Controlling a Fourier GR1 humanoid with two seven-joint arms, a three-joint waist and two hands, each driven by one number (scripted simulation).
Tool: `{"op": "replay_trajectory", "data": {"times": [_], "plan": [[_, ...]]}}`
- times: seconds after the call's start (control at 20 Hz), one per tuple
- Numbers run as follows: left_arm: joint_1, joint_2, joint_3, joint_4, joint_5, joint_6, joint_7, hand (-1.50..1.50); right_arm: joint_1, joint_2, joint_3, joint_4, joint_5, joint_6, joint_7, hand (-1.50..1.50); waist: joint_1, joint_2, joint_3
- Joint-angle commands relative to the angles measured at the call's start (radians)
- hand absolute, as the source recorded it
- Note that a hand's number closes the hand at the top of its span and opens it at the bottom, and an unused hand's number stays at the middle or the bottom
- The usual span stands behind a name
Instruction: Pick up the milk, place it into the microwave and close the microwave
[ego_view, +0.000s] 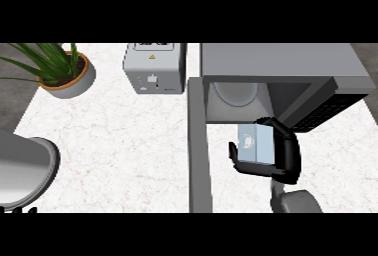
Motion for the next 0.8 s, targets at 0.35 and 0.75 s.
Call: {"op": "replay_trajectory", "data": {"times": [0.35,0.75], "plan": [[-0.014,-0.016,-0.006,0.027,-0.029,-0.017,-0.003,-1.50,-0.337,0.000,-0.051,0.422,0.044,-0.177,0.025,1.50,0.014,0.005,0.001],[0.008,0.009,0.047,0.010,0.014,-0.054,0.009,-1.50,-0.550,-0.026,-0.218,0.838,-0.078,-0.128,-0.175,1.50,0.026,0.010,0.002]]}}
